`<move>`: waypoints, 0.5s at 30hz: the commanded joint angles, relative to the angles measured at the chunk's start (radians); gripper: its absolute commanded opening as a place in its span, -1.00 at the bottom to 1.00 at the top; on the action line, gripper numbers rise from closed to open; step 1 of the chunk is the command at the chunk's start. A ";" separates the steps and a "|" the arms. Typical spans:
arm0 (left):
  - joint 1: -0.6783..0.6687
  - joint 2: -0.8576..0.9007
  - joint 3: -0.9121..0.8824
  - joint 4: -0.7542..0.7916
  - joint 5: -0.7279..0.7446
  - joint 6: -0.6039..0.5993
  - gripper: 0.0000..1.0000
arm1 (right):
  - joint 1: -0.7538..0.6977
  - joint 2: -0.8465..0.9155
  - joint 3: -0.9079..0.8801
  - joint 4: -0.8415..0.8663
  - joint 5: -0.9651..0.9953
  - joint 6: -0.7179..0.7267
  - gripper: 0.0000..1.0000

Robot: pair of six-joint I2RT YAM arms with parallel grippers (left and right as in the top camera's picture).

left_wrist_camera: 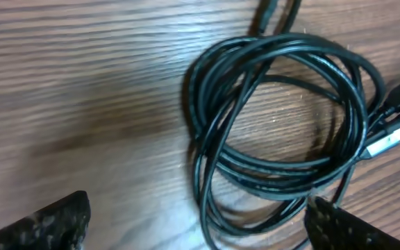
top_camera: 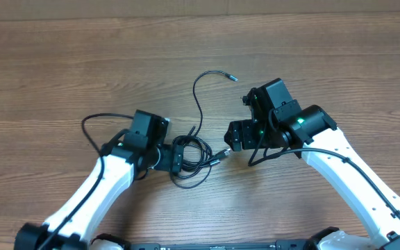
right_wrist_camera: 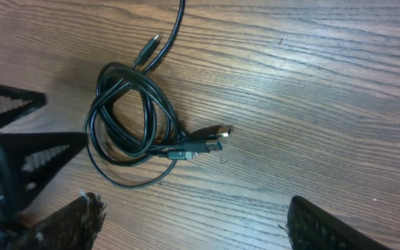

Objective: Untangle cables

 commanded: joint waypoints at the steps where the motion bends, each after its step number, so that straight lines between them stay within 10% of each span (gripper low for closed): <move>1: -0.002 0.068 -0.005 0.043 0.076 0.080 0.89 | 0.006 -0.021 0.022 0.009 0.003 -0.007 0.67; 7: -0.002 0.152 -0.005 0.093 0.076 0.079 0.40 | 0.006 -0.021 0.022 0.009 0.003 -0.007 0.66; 15: -0.002 0.222 -0.005 0.092 0.075 0.079 0.21 | 0.005 -0.021 0.022 0.008 0.003 -0.007 0.65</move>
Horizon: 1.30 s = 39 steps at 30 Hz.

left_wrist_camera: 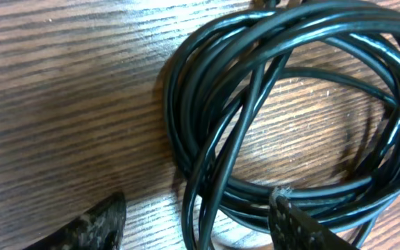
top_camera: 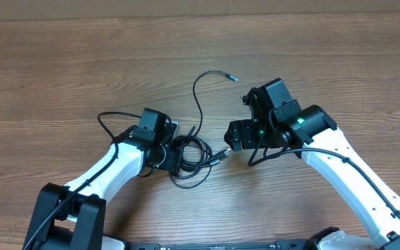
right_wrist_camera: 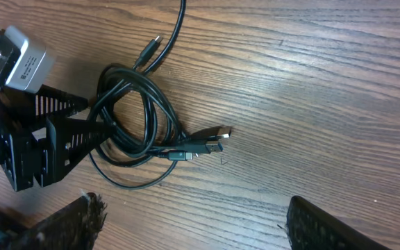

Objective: Untangle cables

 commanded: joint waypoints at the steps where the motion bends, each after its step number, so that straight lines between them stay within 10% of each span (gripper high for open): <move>1: -0.002 0.046 -0.005 -0.002 0.016 0.019 0.14 | 0.005 -0.021 0.022 0.006 0.004 -0.007 0.64; 17: -0.002 0.043 0.001 -0.005 0.017 0.018 -0.90 | 0.005 -0.021 0.022 0.007 0.004 -0.007 0.65; 39: -0.002 -0.174 0.204 -0.223 0.261 0.072 -0.88 | 0.093 0.109 0.021 0.070 -0.011 -0.031 0.66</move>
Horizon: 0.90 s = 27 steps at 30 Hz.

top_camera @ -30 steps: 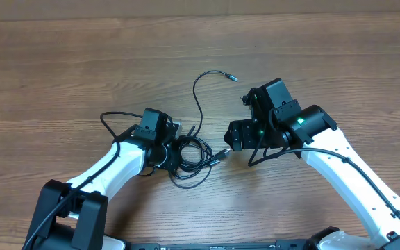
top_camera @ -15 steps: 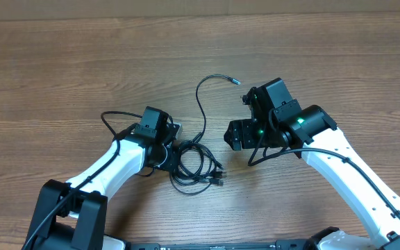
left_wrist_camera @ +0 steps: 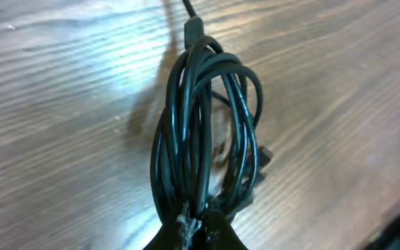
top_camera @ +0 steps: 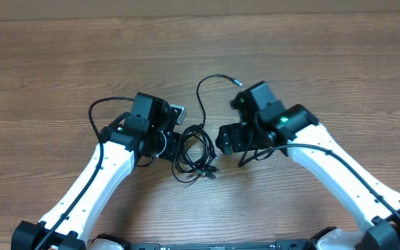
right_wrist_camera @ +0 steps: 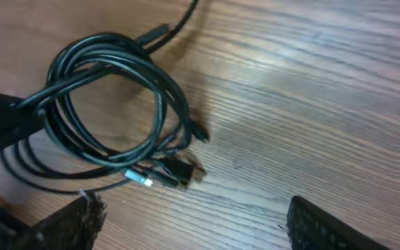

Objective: Untangle cables

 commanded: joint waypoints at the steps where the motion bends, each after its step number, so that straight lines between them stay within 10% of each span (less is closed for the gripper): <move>1: 0.000 -0.018 0.022 -0.013 0.113 0.027 -0.88 | 0.036 0.039 0.021 0.040 -0.008 -0.016 0.66; 27: 0.000 -0.057 0.035 -0.020 0.232 0.049 -0.91 | 0.047 0.231 0.019 0.184 -0.080 -0.041 0.34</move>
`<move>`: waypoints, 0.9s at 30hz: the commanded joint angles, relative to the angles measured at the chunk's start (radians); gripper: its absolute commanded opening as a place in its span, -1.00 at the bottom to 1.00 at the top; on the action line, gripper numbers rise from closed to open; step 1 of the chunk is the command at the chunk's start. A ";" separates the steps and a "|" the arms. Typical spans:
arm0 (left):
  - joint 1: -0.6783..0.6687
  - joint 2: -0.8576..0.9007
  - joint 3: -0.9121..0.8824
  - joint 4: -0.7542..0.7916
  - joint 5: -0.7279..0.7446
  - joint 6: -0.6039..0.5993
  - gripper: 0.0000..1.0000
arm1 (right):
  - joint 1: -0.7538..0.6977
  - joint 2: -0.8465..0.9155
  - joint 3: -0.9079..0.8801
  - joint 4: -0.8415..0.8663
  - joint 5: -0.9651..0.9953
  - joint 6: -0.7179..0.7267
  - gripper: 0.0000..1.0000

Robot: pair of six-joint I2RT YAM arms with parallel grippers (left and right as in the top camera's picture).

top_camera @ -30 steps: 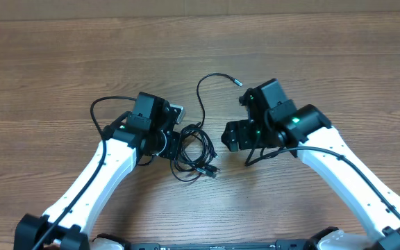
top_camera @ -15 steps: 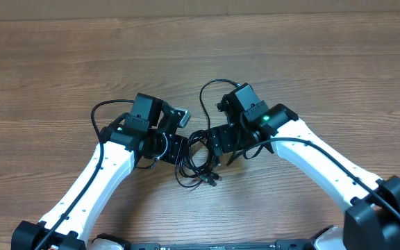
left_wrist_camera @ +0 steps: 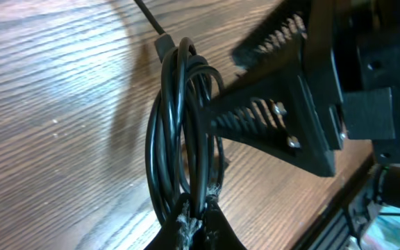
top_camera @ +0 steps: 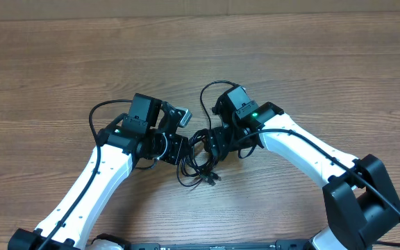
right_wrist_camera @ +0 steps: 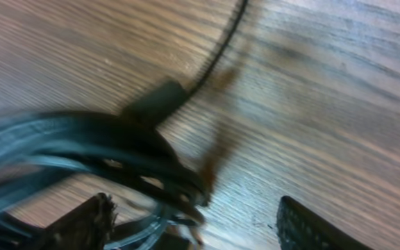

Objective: Untangle cables

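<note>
A coil of black cables [top_camera: 194,158] hangs lifted off the wooden table at the centre, its plugs [top_camera: 212,178] dangling low. My left gripper [top_camera: 178,148] is shut on the coil's left side; in the left wrist view the strands [left_wrist_camera: 182,132] rise from the pinched fingertips [left_wrist_camera: 198,217]. My right gripper [top_camera: 209,144] stands open right against the coil's other side, and its black fingers [left_wrist_camera: 283,118] reach in beside the strands. In the blurred right wrist view the coil [right_wrist_camera: 96,142] and a connector [right_wrist_camera: 155,101] lie just ahead of the open gripper [right_wrist_camera: 193,222].
One loose cable end [top_camera: 204,92] curves up and away behind the right wrist. The bare wooden table [top_camera: 325,55] stretches on all sides. The left arm's own wiring loop [top_camera: 99,111] sticks out at its left.
My right gripper has moved left from beside the coil to right up against it, still open. The left gripper keeps its hold, and the coil has shifted slightly.
The coil first lay flat between both open grippers. My left gripper then moved in over its left edge. Later it was shut on the strands with the coil lifted upright. Now the right gripper has come in close to the coil.
</note>
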 commanded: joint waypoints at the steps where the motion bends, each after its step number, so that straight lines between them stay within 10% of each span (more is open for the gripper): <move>1: 0.000 -0.025 0.034 0.002 0.069 0.026 -0.91 | 0.003 0.003 0.019 0.026 -0.035 -0.004 0.21; 10: 0.002 -0.062 0.035 0.002 0.067 0.026 -0.92 | 0.003 0.034 0.019 0.043 -0.033 0.007 -0.92; 27: 0.164 -0.295 0.043 -0.064 0.030 0.016 -0.91 | -0.053 0.034 0.019 -0.125 0.278 0.317 -0.92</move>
